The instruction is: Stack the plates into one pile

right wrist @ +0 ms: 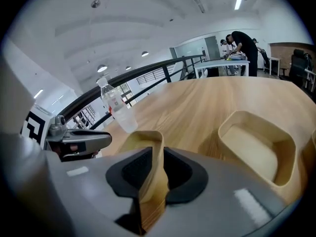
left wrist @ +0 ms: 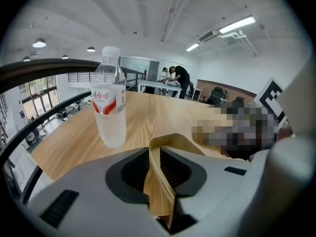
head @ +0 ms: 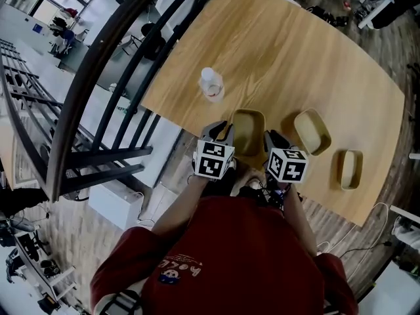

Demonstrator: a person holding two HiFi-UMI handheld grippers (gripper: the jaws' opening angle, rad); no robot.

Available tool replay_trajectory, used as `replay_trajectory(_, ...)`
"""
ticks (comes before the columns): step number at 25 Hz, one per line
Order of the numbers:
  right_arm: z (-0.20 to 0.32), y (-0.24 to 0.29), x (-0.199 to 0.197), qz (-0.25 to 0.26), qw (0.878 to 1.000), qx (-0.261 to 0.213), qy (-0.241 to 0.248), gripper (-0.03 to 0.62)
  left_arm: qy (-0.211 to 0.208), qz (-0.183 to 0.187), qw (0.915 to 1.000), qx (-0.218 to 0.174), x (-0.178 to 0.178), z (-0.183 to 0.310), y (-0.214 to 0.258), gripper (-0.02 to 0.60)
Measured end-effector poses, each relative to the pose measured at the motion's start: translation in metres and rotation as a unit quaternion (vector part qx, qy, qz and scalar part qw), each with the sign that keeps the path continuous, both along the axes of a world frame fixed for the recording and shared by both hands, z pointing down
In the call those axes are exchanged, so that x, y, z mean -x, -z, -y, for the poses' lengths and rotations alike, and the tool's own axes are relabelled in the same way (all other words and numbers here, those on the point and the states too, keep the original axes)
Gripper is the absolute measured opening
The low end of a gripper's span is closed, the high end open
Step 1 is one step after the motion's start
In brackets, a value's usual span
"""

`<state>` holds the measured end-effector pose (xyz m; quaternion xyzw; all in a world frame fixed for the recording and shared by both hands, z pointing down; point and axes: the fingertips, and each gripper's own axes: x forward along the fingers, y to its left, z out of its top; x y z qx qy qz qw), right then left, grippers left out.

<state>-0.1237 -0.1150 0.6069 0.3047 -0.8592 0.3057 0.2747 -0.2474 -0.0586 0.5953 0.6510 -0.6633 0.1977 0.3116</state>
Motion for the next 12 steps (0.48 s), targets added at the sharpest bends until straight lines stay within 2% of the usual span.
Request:
replay_trajectory(6, -0.006, -0.016, 0.002, -0.025, 1.000, 0.015, 0.009, 0.087, -0.003, -0.014, 0.9991, 0.039, -0.005, -0.006, -0.028, 0.077)
replay_trajectory(12, -0.012, -0.032, 0.006, -0.035, 0.999, 0.026, 0.010, 0.087, -0.018, -0.020, 0.9984, 0.050, -0.012, -0.006, -0.044, 0.080)
